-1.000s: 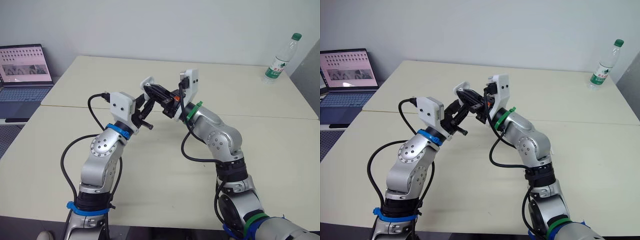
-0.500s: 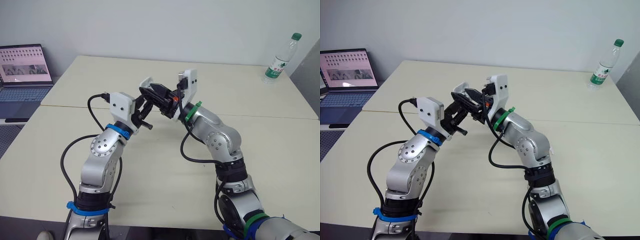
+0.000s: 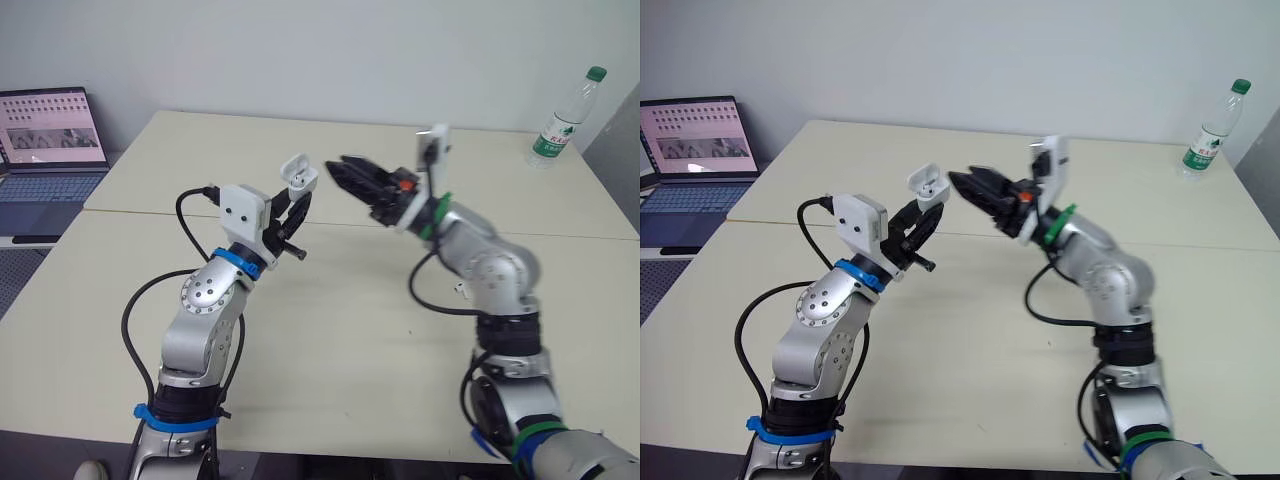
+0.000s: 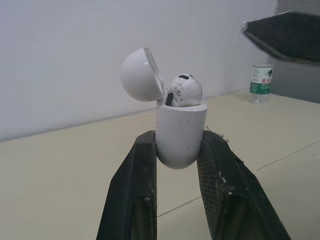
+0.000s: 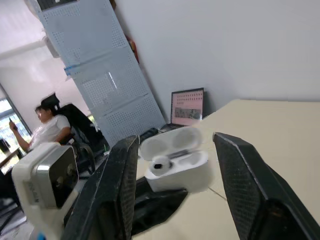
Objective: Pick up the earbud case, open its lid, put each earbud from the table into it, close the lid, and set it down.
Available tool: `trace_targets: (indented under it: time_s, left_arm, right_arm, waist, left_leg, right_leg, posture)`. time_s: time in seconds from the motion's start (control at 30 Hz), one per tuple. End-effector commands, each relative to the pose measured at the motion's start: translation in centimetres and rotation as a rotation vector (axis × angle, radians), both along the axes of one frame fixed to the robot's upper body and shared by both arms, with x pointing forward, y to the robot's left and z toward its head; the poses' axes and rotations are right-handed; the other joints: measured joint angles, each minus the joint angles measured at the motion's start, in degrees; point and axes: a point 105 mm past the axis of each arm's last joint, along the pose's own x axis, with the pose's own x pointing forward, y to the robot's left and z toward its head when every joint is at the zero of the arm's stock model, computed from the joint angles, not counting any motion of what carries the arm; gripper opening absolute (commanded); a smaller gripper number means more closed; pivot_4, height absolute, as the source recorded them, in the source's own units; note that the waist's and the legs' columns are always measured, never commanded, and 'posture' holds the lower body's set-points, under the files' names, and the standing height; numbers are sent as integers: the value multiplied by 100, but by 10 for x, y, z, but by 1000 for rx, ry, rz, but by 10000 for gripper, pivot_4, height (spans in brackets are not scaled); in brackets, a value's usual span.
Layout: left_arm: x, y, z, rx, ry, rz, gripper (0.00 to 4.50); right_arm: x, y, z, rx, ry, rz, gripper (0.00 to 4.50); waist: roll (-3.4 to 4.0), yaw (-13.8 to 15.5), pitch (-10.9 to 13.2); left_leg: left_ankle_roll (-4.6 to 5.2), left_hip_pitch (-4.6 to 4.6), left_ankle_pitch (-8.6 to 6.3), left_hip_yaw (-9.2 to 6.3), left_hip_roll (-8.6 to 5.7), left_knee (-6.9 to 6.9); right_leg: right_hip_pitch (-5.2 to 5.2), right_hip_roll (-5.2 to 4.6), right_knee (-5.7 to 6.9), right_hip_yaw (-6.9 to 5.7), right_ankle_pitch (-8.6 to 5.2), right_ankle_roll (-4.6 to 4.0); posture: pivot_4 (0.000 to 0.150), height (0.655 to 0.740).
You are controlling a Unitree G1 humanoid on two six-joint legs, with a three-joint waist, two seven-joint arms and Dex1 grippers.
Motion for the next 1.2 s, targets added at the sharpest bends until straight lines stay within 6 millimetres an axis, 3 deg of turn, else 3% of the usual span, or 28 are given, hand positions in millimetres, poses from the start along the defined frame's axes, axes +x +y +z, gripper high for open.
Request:
trace_targets:
  time_s: [0.03,0.2,0.4,0.6,1.2]
  left_arm:
    - [-11,1,14,-4,-69,-14,7510]
    - [-15,0,7,-10,-48,-11,7510]
    - [-16,-2,4,-9,-34,-12,7510]
    - [-14,-1,6,1,-35,-18,7510]
    - [-16,2,6,6,-36,-3,7510]
  right_arm:
    - [4,-41,-22,-155,15,-131,24389]
    - [11,-106,-76,-349,101,-437,24389]
    - [-11,-146,-133,-534,161,-617,24389]
    - [-20,-152,-148,-576,194,-645,24389]
    - [-23,-140,-175,-649,257,-557,24389]
  waist:
    - [-2,-2,-1]
    - [-2,-6,-1]
    - [-1,-22,-1]
    - [-1,-30,-1]
    - [-1,-22,-1]
  left_leg:
    - [0,0,0,-1,0,-1]
    - [1,2,0,7,2,-3]
    - [0,7,1,12,3,0]
    - [2,34,3,28,3,0]
    - [2,49,3,27,1,-1]
  right_leg:
    - [0,1,-1,-1,0,0]
    - [0,7,0,11,-1,0]
    - [2,15,3,20,-2,2]
    - [18,21,5,39,-1,6]
    - [37,22,1,40,-3,8]
  posture:
    - [1500,7400]
    - [1500,7400]
    - [1500,7400]
    - [1500,7400]
    - [1500,7400]
